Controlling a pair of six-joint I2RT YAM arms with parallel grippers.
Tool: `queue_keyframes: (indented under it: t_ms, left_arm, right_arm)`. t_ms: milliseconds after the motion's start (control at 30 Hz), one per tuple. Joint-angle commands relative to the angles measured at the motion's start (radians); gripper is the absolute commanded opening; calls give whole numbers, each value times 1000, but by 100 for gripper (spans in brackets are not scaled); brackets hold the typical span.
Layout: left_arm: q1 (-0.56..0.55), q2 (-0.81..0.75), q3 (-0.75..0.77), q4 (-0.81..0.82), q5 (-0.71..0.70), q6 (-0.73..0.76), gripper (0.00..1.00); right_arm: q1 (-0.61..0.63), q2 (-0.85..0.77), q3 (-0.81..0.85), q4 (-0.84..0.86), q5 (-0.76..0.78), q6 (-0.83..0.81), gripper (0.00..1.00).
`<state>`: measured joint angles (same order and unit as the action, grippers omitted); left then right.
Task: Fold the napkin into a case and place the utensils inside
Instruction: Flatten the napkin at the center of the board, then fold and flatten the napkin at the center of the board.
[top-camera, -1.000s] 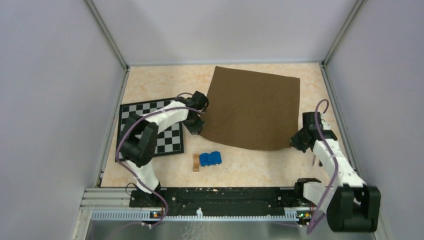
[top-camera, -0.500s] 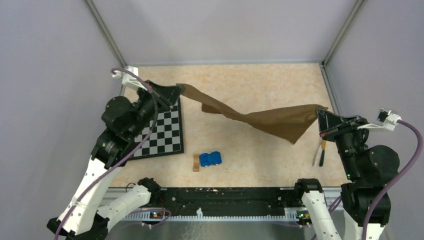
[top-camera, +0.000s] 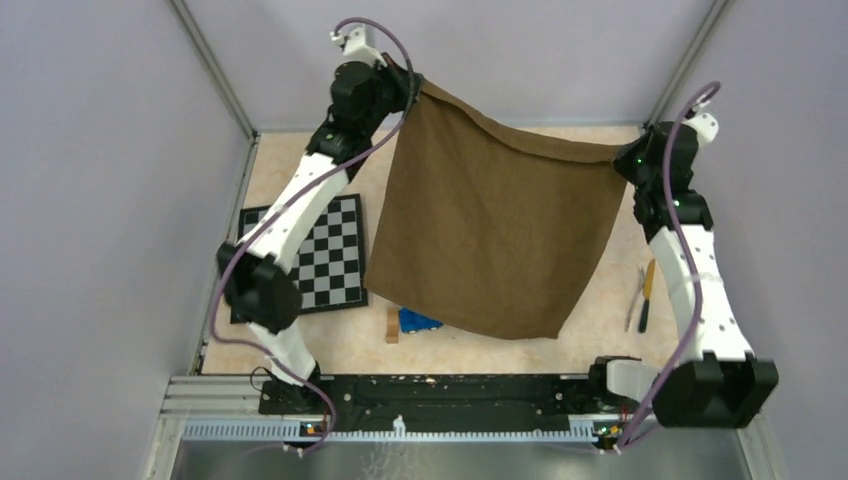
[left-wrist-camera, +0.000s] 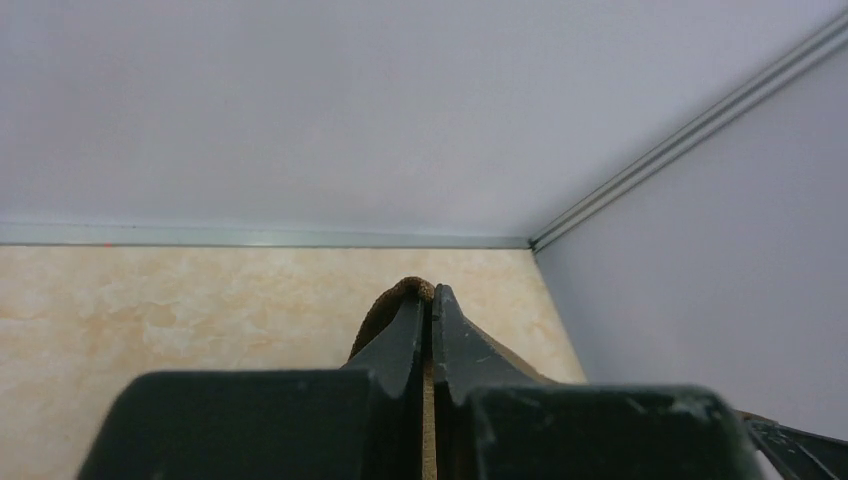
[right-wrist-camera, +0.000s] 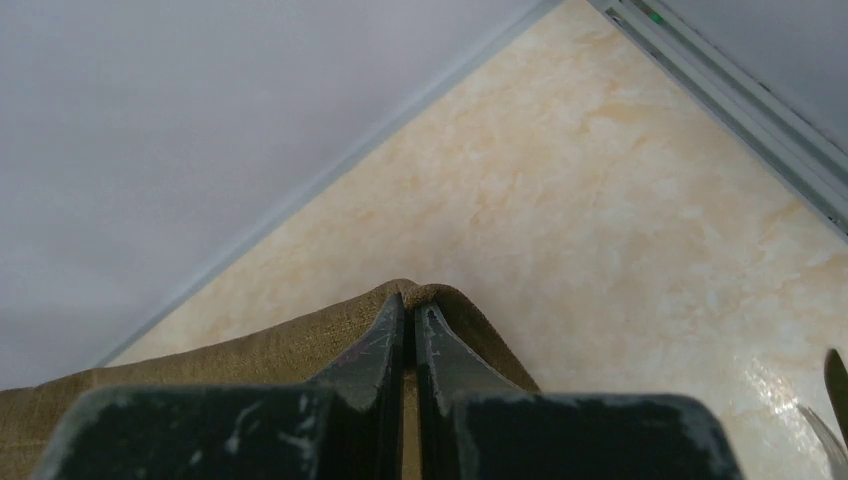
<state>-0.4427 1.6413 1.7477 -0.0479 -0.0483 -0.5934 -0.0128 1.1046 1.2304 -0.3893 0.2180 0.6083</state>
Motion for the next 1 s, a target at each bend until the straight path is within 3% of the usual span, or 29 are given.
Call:
queue_keyframes:
  t_ms: [0,167,300,433,533,667,800,967]
  left_arm:
    - [87,257,154,119,190,-34,0]
    - [126,502,250,225,311,-50,0]
    - [130,618,303,240,336,-42,0]
    - [131,675,348,203,359,-22,0]
    - [131,644,295,188,355,-20,0]
    - [132,522,80,157,347,-28,0]
    - [141,386,-87,11,269,-27,0]
    - [150,263,-252,-109,277,-40,0]
  right_arm:
    - [-49,158,13,197,45,-38,0]
    - [-127,368,-8,372,-149,-45,0]
    - [-148,555,95,357,-278,-84,0]
    - [-149,624,133,324,-370,-109,0]
    - [-150,636,148,264,-407,-116,0]
    - [-150,606,119,164,-452,-128,0]
    - [-150,514,29,76,-425,-154,0]
    - [-150,385,-135,50,-430,-165,0]
